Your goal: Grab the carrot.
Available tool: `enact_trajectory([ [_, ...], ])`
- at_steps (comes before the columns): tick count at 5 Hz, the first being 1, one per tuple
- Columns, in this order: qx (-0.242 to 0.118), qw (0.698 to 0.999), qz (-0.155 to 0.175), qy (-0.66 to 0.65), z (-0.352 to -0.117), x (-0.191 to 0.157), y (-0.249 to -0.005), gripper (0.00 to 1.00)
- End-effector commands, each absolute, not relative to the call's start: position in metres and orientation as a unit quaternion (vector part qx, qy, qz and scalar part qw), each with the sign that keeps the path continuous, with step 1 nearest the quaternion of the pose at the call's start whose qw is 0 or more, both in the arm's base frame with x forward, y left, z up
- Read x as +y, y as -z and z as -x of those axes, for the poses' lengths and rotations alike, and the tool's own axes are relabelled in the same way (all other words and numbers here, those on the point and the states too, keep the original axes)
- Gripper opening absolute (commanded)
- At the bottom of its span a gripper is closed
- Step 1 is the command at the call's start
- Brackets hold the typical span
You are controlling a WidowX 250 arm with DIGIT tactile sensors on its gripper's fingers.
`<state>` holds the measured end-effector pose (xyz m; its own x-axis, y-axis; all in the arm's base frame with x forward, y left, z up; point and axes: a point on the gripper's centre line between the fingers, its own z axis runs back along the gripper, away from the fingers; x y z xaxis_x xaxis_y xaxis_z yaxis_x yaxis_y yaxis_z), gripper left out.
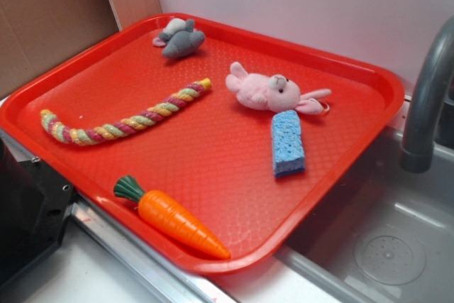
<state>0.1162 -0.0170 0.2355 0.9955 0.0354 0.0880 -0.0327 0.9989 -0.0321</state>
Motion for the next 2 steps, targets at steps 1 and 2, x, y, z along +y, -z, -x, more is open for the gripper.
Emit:
enact_trajectory([
  [1,-0.044,0.999,0.015,-0.017,-0.116,-0.017,-0.235,1.00],
  [2,-0.005,1.000,0.016,-0.015,-0.121,-0.034,-0.185,1.00],
])
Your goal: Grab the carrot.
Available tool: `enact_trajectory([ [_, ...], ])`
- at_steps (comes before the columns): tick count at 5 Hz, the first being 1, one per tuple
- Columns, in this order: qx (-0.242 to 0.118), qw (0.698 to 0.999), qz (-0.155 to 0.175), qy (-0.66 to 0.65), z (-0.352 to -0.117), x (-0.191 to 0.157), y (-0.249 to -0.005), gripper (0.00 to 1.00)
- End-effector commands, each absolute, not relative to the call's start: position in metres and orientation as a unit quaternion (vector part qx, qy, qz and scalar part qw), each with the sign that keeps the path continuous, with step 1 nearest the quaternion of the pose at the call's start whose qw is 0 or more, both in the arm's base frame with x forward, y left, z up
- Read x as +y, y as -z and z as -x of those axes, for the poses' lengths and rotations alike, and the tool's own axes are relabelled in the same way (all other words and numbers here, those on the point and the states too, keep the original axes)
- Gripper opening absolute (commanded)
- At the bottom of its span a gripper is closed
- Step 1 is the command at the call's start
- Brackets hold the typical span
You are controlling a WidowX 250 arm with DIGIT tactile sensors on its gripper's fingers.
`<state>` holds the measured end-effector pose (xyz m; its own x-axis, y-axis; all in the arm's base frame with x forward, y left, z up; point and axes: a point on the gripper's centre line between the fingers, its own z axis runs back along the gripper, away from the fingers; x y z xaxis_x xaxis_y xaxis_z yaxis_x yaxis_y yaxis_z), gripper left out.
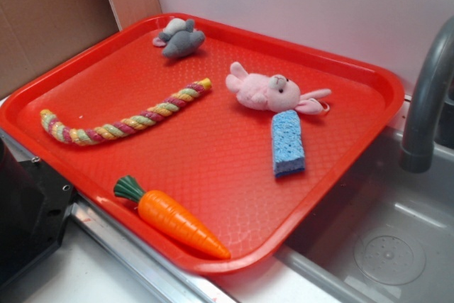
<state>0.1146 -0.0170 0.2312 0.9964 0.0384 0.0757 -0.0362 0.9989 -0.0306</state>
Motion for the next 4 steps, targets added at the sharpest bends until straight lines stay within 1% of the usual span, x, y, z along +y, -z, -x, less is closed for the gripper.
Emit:
enact_trajectory([
  [1,-0.010,0.994,-0.023,0.110,-0.132,-0.079,-0.138,1.00],
  [2,-0.026,0.972,0.003,0.233,-0.122,-0.118,-0.102,1.00],
  [3,-0.031,0.937,0.024,0.348,-0.111,-0.129,-0.078,1.00],
  [4,-0.055,0.912,0.044,0.403,-0.109,-0.125,-0.057,1.00],
])
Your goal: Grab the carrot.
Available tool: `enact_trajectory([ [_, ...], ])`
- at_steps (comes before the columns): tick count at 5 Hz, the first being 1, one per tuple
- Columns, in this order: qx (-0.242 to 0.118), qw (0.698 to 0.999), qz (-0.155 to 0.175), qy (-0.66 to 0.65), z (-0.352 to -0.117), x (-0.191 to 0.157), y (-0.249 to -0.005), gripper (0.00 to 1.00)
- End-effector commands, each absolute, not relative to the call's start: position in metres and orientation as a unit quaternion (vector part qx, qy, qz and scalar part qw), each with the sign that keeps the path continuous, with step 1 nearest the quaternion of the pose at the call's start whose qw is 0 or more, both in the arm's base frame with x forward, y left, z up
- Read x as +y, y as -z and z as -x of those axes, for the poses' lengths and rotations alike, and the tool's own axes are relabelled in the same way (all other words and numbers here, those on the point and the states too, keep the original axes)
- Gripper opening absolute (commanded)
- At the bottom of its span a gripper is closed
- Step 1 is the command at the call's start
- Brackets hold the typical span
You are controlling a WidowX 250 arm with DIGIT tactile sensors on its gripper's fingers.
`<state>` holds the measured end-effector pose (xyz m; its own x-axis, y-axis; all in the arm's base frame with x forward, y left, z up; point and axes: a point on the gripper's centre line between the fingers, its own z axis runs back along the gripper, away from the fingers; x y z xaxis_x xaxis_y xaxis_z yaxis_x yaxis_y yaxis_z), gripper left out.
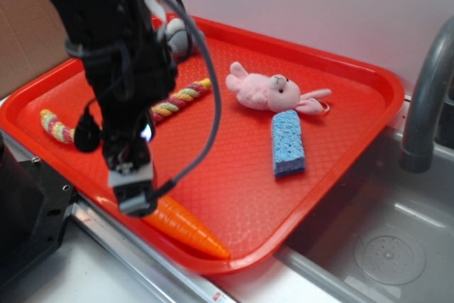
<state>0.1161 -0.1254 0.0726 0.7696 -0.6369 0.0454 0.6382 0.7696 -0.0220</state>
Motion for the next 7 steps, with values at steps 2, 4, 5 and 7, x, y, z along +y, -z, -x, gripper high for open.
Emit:
enact_trajectory([
  [2,-0.027,0.924,0.023,0.382,-0.126,-0.109,-0.027,1.00],
  [4,-0.007,0.928,-0.007,0.372,-0.138,-0.113,-0.002,1.00],
  [5,0.001,0.943,0.000,0.332,-0.148,-0.102,0.005,0.00],
  [7,-0.007,0.948,0.001,0.317,-0.144,-0.101,0.004,0.00],
])
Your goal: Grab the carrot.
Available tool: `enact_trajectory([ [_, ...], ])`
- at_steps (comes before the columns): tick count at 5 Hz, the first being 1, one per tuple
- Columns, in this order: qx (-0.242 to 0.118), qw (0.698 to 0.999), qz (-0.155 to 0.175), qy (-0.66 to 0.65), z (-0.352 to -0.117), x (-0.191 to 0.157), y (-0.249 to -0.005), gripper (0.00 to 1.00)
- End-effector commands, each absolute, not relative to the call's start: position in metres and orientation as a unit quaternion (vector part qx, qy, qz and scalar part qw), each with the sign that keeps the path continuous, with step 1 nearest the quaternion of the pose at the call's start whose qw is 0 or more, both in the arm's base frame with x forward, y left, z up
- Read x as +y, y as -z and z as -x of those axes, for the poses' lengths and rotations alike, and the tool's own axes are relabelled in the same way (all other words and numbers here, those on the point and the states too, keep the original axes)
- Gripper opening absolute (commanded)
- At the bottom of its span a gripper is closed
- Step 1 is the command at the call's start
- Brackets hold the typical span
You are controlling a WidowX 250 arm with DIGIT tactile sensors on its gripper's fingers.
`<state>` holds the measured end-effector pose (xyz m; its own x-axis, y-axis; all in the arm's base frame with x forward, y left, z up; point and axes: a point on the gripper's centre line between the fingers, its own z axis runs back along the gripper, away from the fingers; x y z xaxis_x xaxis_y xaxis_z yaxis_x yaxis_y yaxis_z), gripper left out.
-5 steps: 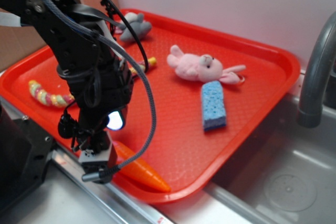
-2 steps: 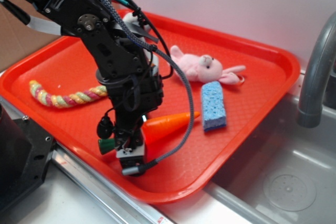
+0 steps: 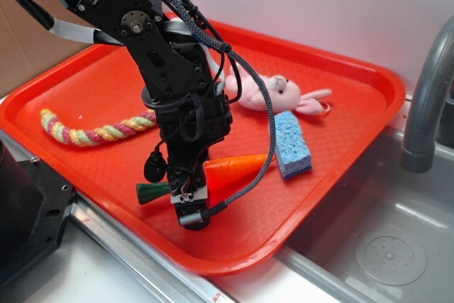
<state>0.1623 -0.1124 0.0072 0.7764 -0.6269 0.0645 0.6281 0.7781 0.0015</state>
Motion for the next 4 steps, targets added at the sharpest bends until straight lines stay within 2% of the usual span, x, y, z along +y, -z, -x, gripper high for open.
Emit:
enact_trajectory([
  [1,-0.024,0.967,-0.002,0.253,-0.144,-0.090,-0.038,0.00],
  [2,-0.015,0.991,0.022,0.129,-0.151,-0.060,-0.087,0.00],
  [3,-0.005,0.999,0.033,0.004,-0.158,-0.027,-0.137,0.00],
  [4,-0.030,0.997,0.028,-0.065,-0.157,-0.009,-0.179,0.00],
])
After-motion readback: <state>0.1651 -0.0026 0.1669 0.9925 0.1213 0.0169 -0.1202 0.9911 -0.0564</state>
